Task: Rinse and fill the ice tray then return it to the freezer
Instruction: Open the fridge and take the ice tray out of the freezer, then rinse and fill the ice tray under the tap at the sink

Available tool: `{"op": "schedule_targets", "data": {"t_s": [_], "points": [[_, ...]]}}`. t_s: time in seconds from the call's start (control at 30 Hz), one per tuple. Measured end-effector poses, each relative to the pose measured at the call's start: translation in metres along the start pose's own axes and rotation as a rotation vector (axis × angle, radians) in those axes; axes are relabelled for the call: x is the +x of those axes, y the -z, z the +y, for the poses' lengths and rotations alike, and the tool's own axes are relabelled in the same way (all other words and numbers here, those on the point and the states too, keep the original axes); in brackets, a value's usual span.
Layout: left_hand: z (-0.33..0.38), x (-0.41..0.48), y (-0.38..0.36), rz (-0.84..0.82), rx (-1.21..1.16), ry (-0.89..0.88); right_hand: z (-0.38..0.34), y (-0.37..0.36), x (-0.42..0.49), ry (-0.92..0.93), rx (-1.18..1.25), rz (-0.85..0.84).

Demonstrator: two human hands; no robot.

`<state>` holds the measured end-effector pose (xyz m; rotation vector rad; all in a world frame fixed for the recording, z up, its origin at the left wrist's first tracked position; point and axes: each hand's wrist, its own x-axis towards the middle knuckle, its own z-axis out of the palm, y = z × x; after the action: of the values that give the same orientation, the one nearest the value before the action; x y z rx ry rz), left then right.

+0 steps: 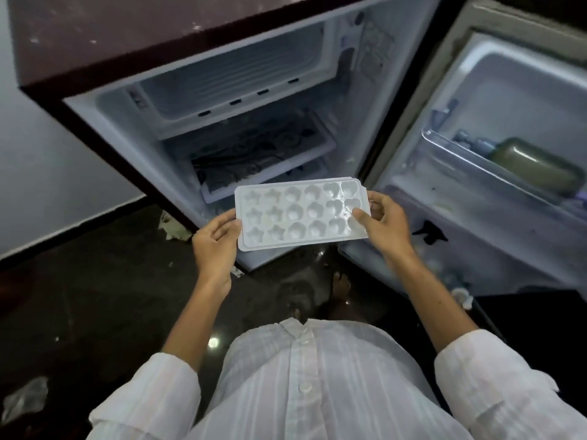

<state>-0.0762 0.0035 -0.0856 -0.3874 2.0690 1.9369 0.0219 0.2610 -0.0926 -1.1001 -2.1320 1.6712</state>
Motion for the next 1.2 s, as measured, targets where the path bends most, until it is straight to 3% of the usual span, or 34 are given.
{"op": "schedule_targets", "data": {"t_s": [0.53, 1.2], "points": [[-0.021, -0.069, -0.121, -0.691, 0.314, -0.002, 0.085, 0.13, -0.159, -0.326, 0.244, 0.587], [-0.103, -0.349, -0.299, -1.334, 0.488, 0.097, 0.184, 0.305, -0.395, -0.462, 0.547, 1.267]]}}
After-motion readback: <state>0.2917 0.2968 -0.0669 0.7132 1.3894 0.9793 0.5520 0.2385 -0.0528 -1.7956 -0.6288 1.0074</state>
